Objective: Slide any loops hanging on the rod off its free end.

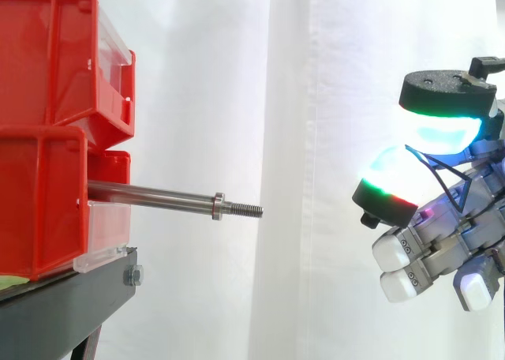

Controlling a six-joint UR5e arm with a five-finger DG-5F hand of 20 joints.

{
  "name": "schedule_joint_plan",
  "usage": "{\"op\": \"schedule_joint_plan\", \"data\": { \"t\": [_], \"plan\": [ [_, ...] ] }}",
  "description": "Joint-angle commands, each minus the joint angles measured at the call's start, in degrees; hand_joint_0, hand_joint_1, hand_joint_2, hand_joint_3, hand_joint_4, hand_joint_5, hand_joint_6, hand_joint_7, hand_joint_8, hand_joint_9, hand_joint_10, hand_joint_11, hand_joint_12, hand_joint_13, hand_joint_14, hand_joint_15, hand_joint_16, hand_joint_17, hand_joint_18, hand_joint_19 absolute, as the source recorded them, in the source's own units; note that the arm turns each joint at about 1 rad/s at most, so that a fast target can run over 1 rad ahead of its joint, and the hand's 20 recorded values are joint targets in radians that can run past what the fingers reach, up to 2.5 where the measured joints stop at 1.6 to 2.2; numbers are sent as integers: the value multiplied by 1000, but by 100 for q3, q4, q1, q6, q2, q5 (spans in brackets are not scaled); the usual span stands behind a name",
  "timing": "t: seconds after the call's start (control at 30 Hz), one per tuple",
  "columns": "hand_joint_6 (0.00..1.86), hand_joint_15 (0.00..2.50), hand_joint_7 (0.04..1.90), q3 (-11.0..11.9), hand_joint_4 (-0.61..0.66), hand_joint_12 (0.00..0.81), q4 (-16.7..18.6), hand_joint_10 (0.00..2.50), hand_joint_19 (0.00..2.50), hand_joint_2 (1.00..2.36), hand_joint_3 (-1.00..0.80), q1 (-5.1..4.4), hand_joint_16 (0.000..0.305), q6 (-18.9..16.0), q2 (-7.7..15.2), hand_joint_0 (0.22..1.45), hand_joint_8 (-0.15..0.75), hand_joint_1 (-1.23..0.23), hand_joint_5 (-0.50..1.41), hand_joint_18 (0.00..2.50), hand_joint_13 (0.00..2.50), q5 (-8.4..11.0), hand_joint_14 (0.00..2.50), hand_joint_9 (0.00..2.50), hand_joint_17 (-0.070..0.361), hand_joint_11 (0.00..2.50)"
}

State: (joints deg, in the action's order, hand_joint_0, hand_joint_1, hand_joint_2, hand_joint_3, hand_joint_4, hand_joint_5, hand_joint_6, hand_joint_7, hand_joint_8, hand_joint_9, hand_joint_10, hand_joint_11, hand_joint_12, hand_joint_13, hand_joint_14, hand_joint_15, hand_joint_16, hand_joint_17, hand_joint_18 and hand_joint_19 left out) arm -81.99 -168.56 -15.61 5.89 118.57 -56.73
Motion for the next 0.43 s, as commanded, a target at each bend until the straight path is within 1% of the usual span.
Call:
{"op": "schedule_joint_plan", "data": {
  "t": [0.0, 0.4],
  "plan": [
    [785, 164, 1078, -1, -144, 353, -2, 3, 477, 1012, -138, -4, 50, 0, 0, 607, 268, -750, -67, 847, 689, -5, 6, 828, 113, 110],
    [784, 164, 1081, -1, -150, 354, -2, 4, 468, 1013, -140, -4, 50, 0, 0, 607, 268, -749, -67, 849, 690, -5, 6, 834, 113, 110]
  ]
}}
